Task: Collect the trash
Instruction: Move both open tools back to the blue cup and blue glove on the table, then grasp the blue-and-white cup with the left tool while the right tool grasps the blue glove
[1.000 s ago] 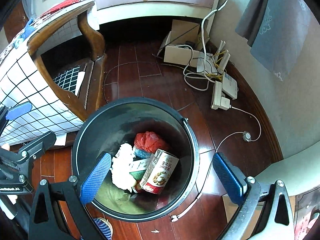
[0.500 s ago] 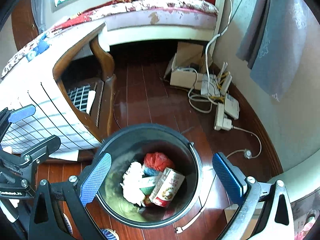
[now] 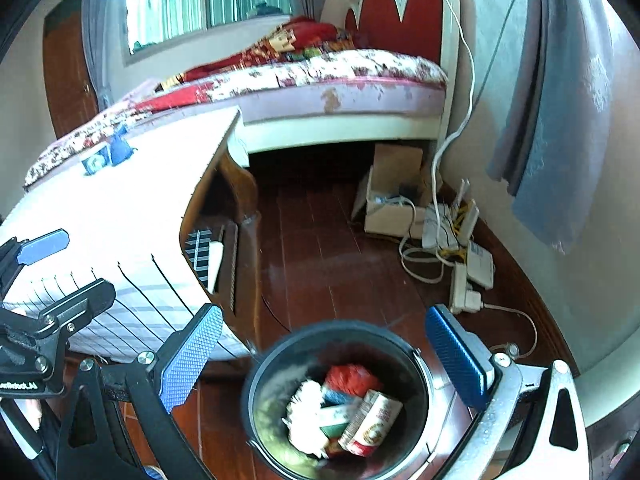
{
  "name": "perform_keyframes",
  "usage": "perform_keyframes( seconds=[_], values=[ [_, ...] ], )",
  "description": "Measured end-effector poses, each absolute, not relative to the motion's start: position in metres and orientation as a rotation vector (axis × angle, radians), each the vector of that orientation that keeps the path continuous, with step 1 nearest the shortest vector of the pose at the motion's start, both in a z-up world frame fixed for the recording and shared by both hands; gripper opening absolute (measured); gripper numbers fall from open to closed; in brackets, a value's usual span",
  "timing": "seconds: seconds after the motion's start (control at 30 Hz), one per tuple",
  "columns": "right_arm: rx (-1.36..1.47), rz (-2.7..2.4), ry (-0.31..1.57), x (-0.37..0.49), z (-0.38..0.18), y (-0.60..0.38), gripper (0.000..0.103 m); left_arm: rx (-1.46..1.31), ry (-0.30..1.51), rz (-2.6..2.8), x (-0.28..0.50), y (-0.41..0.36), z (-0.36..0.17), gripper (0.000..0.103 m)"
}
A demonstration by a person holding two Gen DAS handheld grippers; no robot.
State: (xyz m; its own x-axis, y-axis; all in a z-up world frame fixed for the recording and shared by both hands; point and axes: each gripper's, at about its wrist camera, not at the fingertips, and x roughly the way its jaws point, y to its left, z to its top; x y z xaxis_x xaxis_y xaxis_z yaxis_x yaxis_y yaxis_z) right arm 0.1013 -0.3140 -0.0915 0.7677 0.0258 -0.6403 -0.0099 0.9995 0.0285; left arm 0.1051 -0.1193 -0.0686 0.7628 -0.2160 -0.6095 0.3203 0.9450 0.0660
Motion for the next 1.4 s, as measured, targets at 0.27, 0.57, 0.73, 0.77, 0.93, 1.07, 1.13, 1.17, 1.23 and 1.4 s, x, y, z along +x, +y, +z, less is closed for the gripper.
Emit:
perform_keyframes(
  seconds=[0.27, 0.57, 0.73, 0.77, 0.93, 1.07, 1.13, 1.17, 1.23, 1.4],
  values=[
    [0.035, 0.070, 0.628, 0.115, -0.069, -0.273, 0.102, 0.129, 0.606, -0.206, 0.119, -0.069, -0.056, 0.102],
    [0.010, 0.167, 0.564, 0.140, -0.042, -0.203, 0.102, 0.059, 0.585, -0.083, 0.133, 0.002, -0.050, 0.102],
    [-0.022, 0.234, 0.578, 0.159, -0.043, -0.158, 0.102, 0.027, 0.574, -0.009, 0.135, 0.042, -0.046, 0.102],
    [-0.031, 0.249, 0.579, 0.161, -0.044, -0.149, 0.102, 0.020, 0.571, 0.008, 0.136, 0.050, -0.045, 0.102],
    [-0.067, 0.314, 0.567, 0.169, -0.041, -0.113, 0.102, 0.010, 0.561, 0.071, 0.137, 0.079, -0.038, 0.102],
    [-0.065, 0.401, 0.593, 0.188, -0.036, -0.092, 0.102, 0.041, 0.552, 0.113, 0.140, 0.101, -0.029, 0.102],
    [-0.086, 0.431, 0.590, 0.197, -0.031, -0.079, 0.102, 0.047, 0.553, 0.129, 0.145, 0.114, -0.024, 0.102],
    [-0.095, 0.442, 0.595, 0.204, -0.028, -0.074, 0.102, 0.052, 0.553, 0.140, 0.149, 0.119, -0.021, 0.102],
    [-0.103, 0.449, 0.600, 0.220, -0.025, -0.064, 0.102, 0.062, 0.565, 0.154, 0.158, 0.130, -0.017, 0.102],
    [-0.170, 0.496, 0.682, 0.267, -0.029, -0.030, 0.102, 0.023, 0.616, 0.159, 0.189, 0.153, -0.020, 0.098]
  ],
)
